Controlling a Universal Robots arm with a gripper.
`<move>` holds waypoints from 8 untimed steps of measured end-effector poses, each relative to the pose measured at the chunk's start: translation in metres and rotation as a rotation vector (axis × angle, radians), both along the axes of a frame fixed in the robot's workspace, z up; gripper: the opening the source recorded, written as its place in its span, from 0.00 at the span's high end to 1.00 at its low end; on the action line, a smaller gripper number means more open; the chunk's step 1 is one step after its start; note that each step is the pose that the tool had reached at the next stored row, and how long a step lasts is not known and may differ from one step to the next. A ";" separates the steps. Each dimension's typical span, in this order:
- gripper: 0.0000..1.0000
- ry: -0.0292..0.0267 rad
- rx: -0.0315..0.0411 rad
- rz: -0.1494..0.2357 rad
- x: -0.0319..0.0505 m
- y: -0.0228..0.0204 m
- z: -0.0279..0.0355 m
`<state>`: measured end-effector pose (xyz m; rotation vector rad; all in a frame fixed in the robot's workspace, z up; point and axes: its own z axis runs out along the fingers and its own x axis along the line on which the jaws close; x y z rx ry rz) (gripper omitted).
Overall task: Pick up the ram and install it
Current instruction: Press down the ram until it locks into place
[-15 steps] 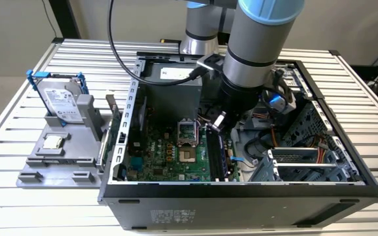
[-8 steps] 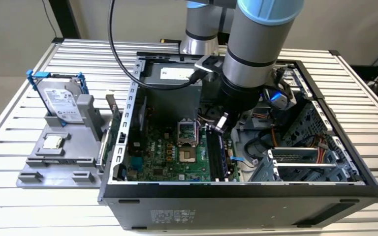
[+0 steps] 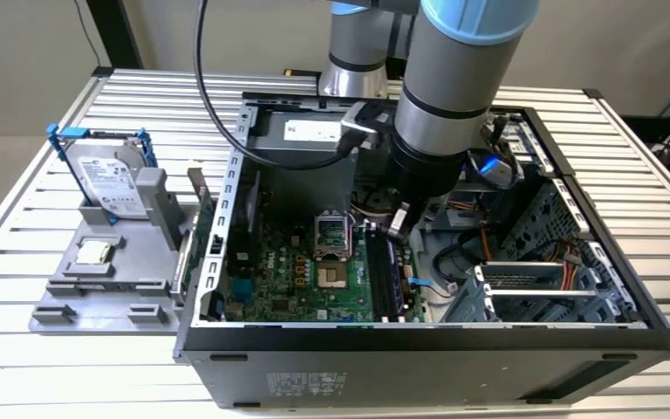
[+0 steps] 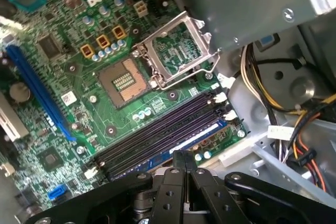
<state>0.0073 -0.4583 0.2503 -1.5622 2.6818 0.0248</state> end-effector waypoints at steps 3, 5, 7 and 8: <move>1.00 -0.0004 -0.0006 0.055 0.0000 0.0000 -0.0001; 1.00 -0.0010 -0.0006 0.091 0.0000 0.0000 -0.0001; 1.00 -0.0017 -0.0005 0.128 0.0000 0.0000 -0.0001; 1.00 -0.0020 -0.0005 0.145 0.0000 0.0000 -0.0001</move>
